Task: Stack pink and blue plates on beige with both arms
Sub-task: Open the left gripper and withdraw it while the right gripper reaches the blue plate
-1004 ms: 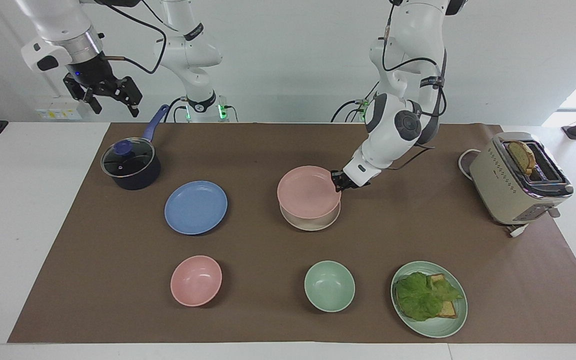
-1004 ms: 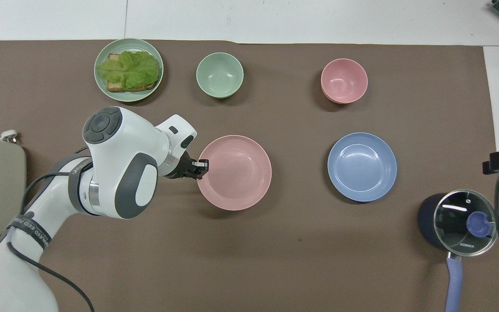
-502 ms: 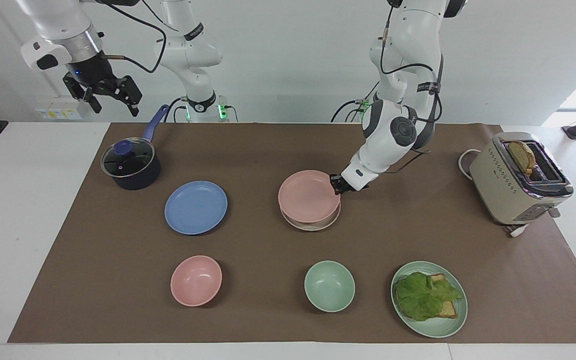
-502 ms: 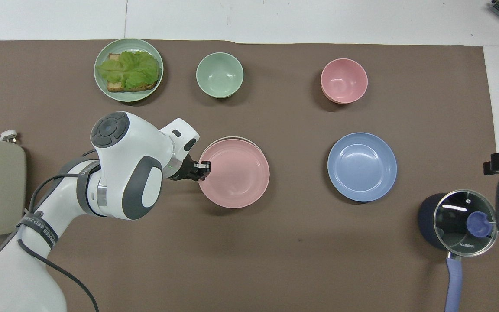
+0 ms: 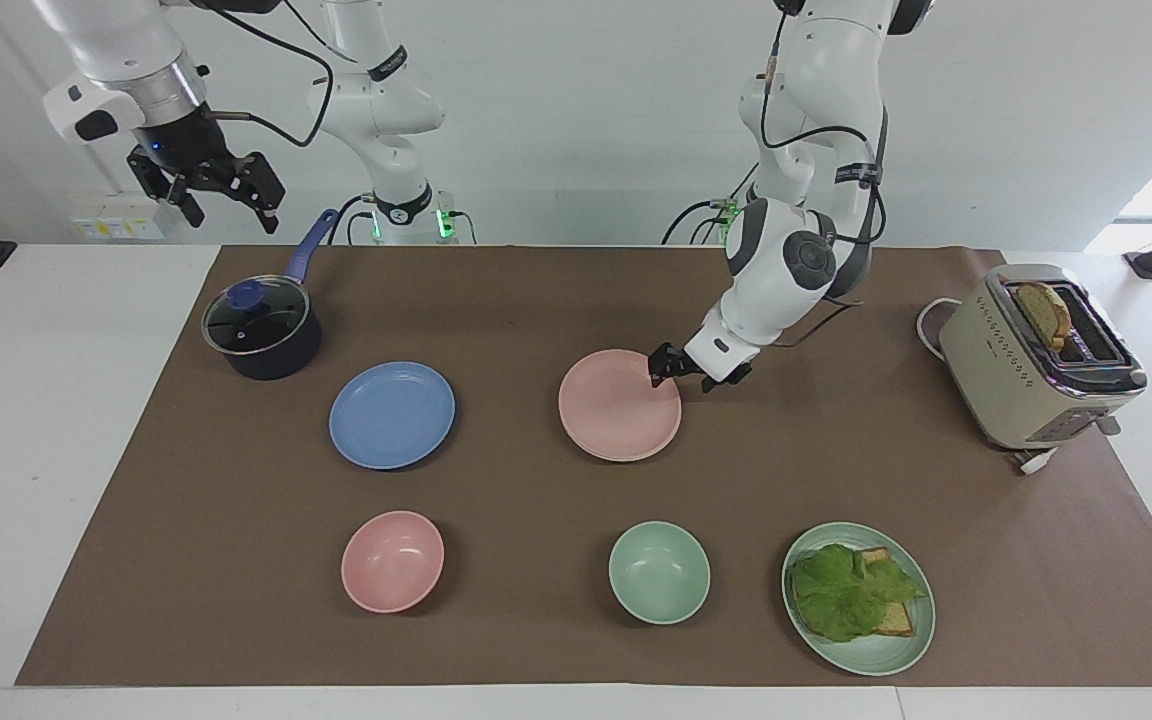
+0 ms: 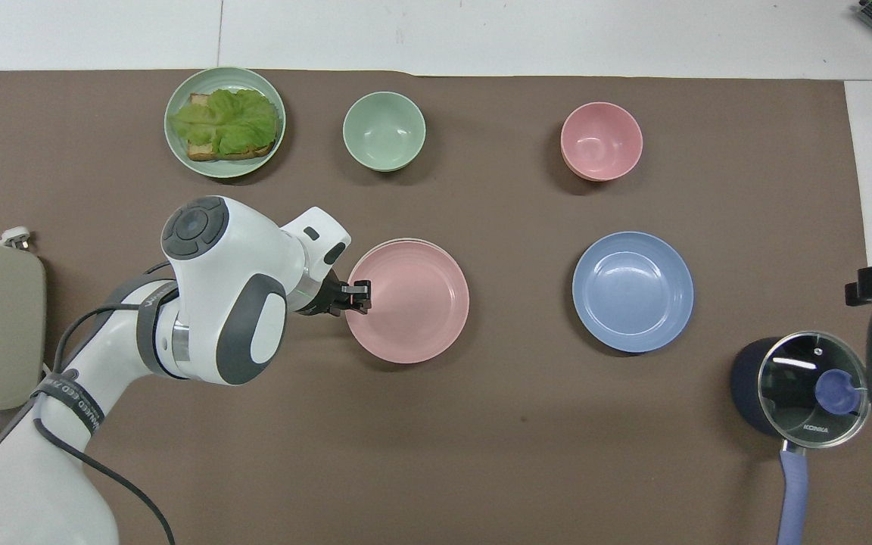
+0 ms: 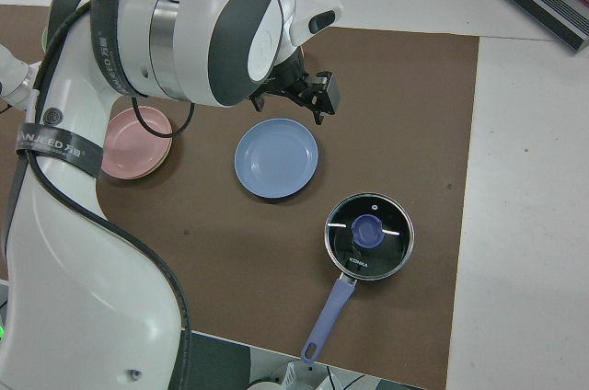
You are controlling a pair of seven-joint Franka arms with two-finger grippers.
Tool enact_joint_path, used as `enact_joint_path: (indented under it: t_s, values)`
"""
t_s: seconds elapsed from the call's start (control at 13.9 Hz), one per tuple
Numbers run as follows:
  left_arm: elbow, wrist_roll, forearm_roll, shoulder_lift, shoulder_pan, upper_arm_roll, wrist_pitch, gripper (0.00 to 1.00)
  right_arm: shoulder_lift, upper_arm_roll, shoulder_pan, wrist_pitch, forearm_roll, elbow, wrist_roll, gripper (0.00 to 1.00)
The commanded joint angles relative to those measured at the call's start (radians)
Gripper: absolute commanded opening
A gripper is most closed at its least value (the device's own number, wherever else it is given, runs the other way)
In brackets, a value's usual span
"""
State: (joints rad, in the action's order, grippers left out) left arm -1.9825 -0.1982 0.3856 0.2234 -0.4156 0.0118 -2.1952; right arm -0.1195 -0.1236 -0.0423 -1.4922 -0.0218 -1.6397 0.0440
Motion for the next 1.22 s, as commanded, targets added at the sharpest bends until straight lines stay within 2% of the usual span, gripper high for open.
enact_joint_path:
  t_s: [0.0, 0.36, 0.57, 0.72, 1.0, 1.15]
  values:
    - [0.056, 0.009, -0.019, -0.018, 0.09, -0.009, 0.066, 1.0, -0.019, 0.001, 0.006, -0.069, 0.002, -0.058, 0.002, 1.0]
    - [0.191, 0.023, -0.223, -0.022, 0.24, -0.009, 0.221, 1.0, -0.006, 0.002, 0.004, -0.256, 0.005, -0.25, -0.042, 1.0]
    - [0.247, 0.115, -0.28, -0.047, 0.328, -0.01, 0.32, 1.0, 0.047, 0.002, 0.006, -0.415, 0.066, -0.356, -0.049, 1.0]
    - [0.328, 0.163, -0.364, -0.055, 0.35, -0.01, 0.426, 1.0, 0.105, 0.002, 0.007, -0.517, 0.121, -0.402, -0.068, 1.0]
    - [0.422, 0.164, -0.373, -0.064, 0.377, -0.016, 0.544, 1.0, 0.199, 0.002, 0.007, -0.69, 0.161, -0.465, -0.134, 1.0]
    - [0.429, 0.164, -0.372, -0.104, 0.383, -0.016, 0.571, 1.0, 0.236, 0.002, 0.007, -0.743, 0.175, -0.48, -0.147, 1.0]
